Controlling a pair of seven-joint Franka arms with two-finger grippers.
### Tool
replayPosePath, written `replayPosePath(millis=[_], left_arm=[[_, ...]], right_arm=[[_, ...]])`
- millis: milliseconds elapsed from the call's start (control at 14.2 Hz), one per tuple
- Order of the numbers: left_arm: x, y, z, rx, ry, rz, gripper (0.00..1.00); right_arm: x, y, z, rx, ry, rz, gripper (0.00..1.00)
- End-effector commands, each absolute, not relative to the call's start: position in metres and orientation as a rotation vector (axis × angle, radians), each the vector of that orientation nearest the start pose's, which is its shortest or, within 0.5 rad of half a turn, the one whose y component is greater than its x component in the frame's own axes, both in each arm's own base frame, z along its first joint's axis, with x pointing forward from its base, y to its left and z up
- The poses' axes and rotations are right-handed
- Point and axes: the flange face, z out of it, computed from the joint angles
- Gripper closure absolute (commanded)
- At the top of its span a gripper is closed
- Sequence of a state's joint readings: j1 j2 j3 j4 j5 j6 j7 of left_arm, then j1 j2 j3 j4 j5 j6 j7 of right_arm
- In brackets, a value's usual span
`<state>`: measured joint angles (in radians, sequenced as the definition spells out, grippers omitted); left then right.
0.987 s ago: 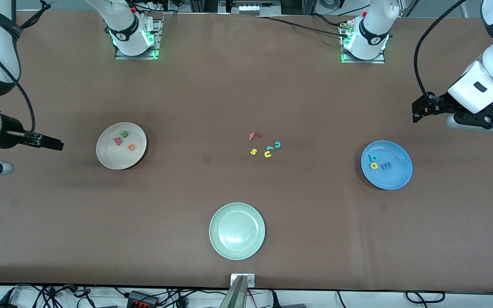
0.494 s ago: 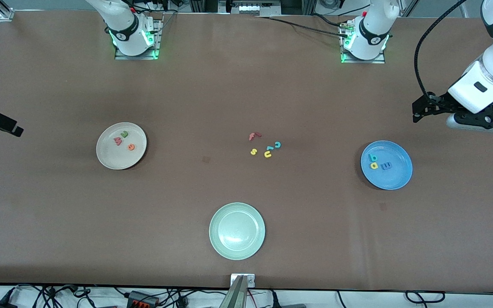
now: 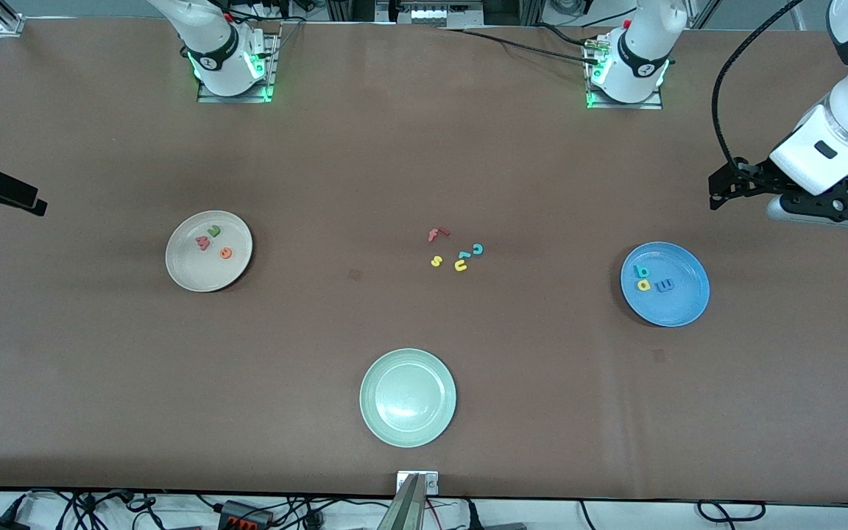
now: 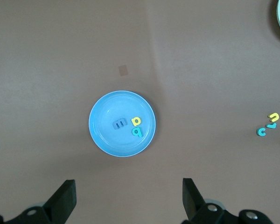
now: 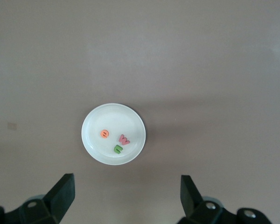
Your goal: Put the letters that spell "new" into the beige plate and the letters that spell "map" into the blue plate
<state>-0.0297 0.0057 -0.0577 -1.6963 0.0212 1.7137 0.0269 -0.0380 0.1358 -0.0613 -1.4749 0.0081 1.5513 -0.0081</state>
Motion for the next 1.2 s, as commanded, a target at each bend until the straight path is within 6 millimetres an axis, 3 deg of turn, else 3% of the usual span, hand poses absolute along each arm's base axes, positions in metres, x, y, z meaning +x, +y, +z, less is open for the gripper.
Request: replayPosePath(millis=[0, 423, 1128], left_arm=[[0.563, -0.048, 0.579, -3.135, 0.195, -0.01, 0.0], [0.563, -0.046, 0.579, -3.135, 0.19, -0.01, 0.0], [0.563, -0.046, 0.579, -3.135, 0.186, -0.007, 0.0]], right_arm=[[0.546, -0.054, 0.591, -3.154, 0.102, 0.038, 0.0], [0.528, -0.049, 0.592, -3.173, 0.037, 0.065, 0.0], [0.53, -0.048, 0.596, -3.174, 0.059, 0.03, 0.0]])
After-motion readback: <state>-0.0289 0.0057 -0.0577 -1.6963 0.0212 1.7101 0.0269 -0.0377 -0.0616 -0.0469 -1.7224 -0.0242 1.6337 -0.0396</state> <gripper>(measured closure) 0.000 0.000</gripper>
